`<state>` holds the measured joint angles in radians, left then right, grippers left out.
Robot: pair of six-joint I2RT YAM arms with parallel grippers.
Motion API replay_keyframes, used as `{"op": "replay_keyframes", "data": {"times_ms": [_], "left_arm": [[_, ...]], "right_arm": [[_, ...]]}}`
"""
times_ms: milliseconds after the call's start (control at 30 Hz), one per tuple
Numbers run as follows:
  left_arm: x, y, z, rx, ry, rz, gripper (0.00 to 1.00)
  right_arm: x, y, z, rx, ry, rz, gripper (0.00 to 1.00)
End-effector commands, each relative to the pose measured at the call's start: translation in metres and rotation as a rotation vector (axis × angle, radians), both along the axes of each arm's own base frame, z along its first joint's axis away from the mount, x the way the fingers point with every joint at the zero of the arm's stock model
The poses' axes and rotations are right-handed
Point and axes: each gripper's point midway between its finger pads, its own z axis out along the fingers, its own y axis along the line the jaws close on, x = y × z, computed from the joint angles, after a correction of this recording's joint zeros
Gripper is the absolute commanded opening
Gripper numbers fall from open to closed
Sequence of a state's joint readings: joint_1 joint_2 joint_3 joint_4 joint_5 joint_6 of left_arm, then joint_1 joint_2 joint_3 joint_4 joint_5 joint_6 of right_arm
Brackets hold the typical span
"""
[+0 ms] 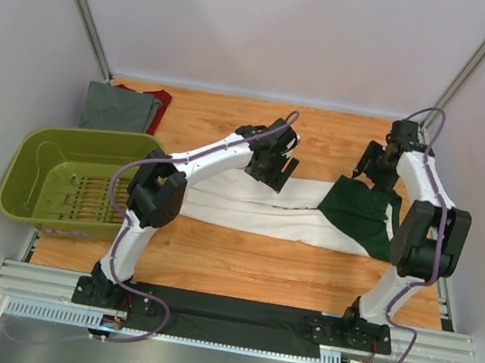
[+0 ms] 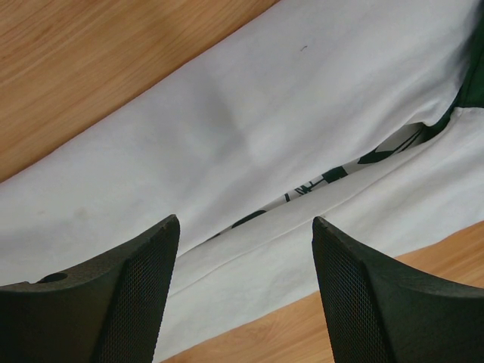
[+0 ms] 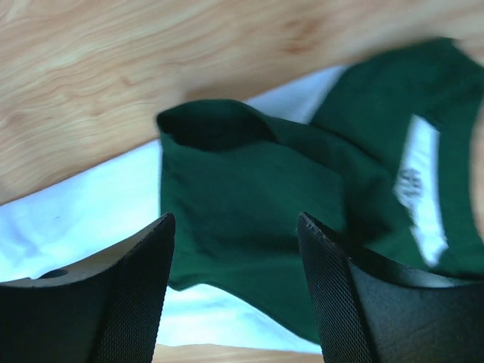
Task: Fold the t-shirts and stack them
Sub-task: Fold the tshirt
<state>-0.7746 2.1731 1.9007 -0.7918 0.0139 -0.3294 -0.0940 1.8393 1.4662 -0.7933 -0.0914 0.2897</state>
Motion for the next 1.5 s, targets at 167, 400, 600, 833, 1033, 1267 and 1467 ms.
{"op": "replay_keyframes", "data": {"times_ms": [167, 400, 600, 833, 1033, 1267, 1467], "left_arm": [[0.008, -0.005, 0.017, -0.024, -0.039, -0.027, 0.78], [0.007, -0.005, 0.014, -0.023, -0.027, -0.024, 0.77], [0.007, -0.005, 0.015, -0.023, -0.027, -0.02, 0.77], [0.009, -0.005, 0.013, -0.017, -0.028, -0.021, 0.77], [0.01, -0.007, 0.011, -0.02, -0.02, -0.027, 0.77], [0.012, -0.005, 0.01, -0.015, -0.02, -0.021, 0.77], [0.012, -0.001, 0.007, 0.003, -0.018, -0.021, 0.77]], "right_arm": [[-0.052, -0.074, 0.006, -0.143, 0.019, -0.301, 0.59], [-0.055, -0.07, -0.029, -0.11, 0.066, -0.295, 0.51], [-0.046, -0.064, -0.046, -0.082, 0.098, -0.256, 0.24], [-0.037, -0.042, -0.027, -0.075, -0.021, -0.171, 0.01], [-0.02, -0.036, -0.003, -0.055, -0.142, -0.113, 0.0], [-0.012, -0.058, -0.009, -0.17, -0.118, -0.123, 0.0], [-0.001, -0.066, -0.02, -0.198, -0.096, -0.137, 0.0]]}}
